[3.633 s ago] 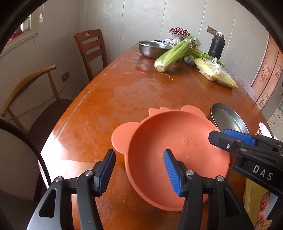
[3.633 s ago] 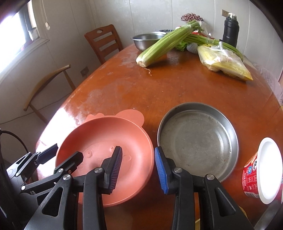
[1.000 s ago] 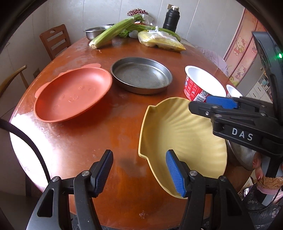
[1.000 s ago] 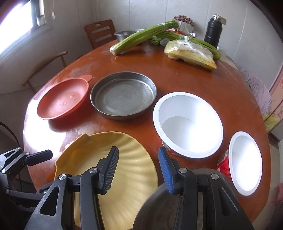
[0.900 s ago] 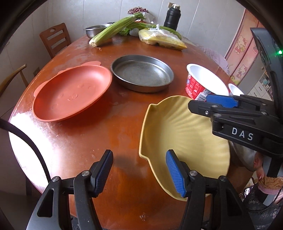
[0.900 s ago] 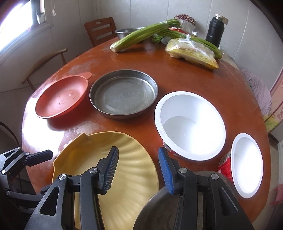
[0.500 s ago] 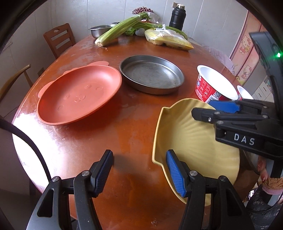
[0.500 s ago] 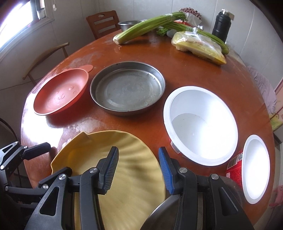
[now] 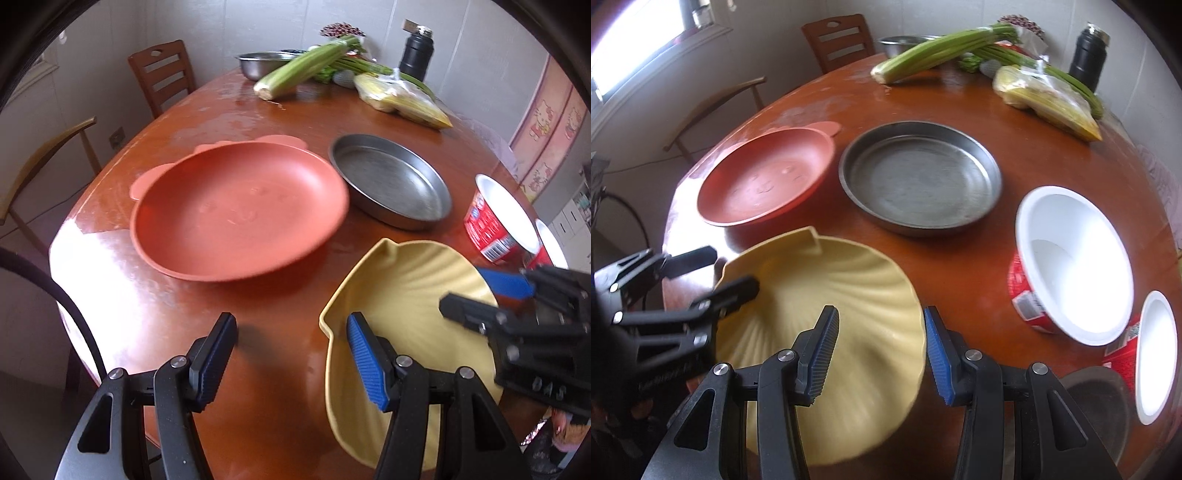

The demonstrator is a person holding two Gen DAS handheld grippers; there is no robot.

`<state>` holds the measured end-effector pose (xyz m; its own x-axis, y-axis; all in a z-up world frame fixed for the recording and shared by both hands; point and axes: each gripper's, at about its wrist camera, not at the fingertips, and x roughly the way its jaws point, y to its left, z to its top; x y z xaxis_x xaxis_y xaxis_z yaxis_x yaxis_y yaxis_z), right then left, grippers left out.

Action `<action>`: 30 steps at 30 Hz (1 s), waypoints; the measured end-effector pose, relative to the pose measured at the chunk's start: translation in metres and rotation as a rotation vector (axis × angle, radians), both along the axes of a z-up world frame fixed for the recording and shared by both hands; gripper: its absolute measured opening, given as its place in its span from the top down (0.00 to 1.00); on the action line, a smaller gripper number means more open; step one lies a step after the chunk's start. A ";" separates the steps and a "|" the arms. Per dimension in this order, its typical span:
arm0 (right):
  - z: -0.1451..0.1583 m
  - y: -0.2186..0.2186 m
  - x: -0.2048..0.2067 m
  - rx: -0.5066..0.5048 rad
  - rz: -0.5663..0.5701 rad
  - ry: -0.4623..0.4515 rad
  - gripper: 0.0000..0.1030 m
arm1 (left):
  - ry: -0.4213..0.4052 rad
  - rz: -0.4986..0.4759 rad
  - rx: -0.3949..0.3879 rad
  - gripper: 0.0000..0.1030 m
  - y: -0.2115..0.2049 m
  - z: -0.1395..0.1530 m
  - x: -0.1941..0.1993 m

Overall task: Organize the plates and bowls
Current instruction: 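Lift the yellow plate with the left tool and carry it toward the orange plate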

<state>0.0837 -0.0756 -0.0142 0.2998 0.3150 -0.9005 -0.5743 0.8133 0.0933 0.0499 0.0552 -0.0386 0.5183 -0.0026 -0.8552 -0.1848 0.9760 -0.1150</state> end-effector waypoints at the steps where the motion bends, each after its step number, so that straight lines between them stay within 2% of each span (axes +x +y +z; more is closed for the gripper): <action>1: 0.000 0.003 -0.002 -0.001 0.005 -0.001 0.53 | -0.001 0.006 -0.001 0.40 0.003 0.000 0.000; 5: 0.000 0.009 -0.008 0.004 0.022 0.002 0.53 | -0.015 0.029 0.002 0.40 0.013 0.002 -0.002; 9: -0.001 0.014 -0.011 0.005 0.027 0.004 0.53 | -0.048 0.023 -0.039 0.40 0.021 0.009 -0.014; 16: -0.001 0.012 -0.016 0.018 0.008 -0.002 0.53 | -0.012 0.021 -0.038 0.40 0.019 0.001 -0.032; 24: -0.005 0.016 -0.027 -0.001 0.005 -0.036 0.56 | -0.034 0.012 -0.033 0.40 0.011 0.001 -0.043; 30: -0.010 0.017 -0.033 0.028 0.002 -0.037 0.58 | -0.055 -0.029 -0.036 0.50 -0.003 0.002 -0.044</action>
